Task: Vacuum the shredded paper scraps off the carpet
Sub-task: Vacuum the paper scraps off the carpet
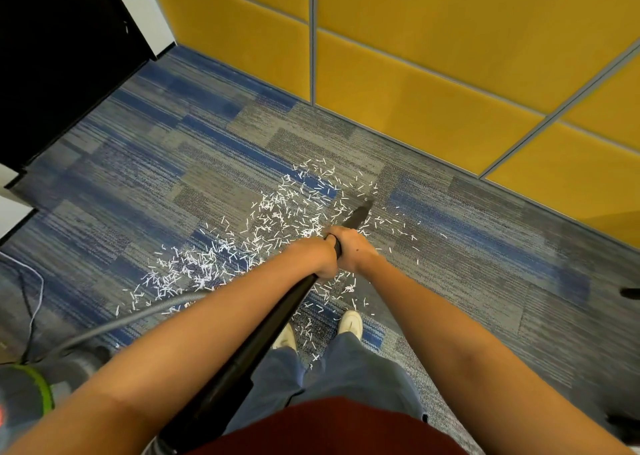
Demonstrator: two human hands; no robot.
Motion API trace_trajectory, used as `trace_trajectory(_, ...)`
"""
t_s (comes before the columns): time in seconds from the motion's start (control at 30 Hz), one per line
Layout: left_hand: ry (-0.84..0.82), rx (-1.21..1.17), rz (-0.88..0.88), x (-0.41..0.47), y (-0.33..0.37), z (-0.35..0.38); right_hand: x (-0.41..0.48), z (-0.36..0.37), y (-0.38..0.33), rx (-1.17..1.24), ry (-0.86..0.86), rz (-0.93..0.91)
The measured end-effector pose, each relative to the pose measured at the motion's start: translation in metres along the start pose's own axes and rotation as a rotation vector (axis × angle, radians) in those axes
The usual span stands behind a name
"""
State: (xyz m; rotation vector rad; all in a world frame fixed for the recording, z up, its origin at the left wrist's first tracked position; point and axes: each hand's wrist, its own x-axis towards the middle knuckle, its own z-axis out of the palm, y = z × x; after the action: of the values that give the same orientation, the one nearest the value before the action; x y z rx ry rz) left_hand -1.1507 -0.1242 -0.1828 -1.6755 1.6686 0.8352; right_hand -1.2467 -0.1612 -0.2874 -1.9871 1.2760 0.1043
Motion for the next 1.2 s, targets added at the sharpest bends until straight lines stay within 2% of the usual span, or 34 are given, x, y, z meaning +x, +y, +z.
trace_trajectory(0.23,-0.007,0.072,0.145,0.001,0.045,-0.001,-0.036,-0.010,0.043,-0.011,0.050,0.115)
trace_trajectory(0.63,-0.023,0.171,0.285,0.010,0.110,0.000,-0.084,-0.017,0.103,0.056,0.147,0.255)
trace_trajectory(0.83,-0.009,0.149,0.317,0.013,0.126,-0.007,-0.084,-0.028,0.121,0.060,0.163,0.279)
trace_trajectory(1.2,0.001,0.136,0.252,0.021,0.121,-0.013,-0.066,-0.030,0.120,0.074,0.165,0.225)
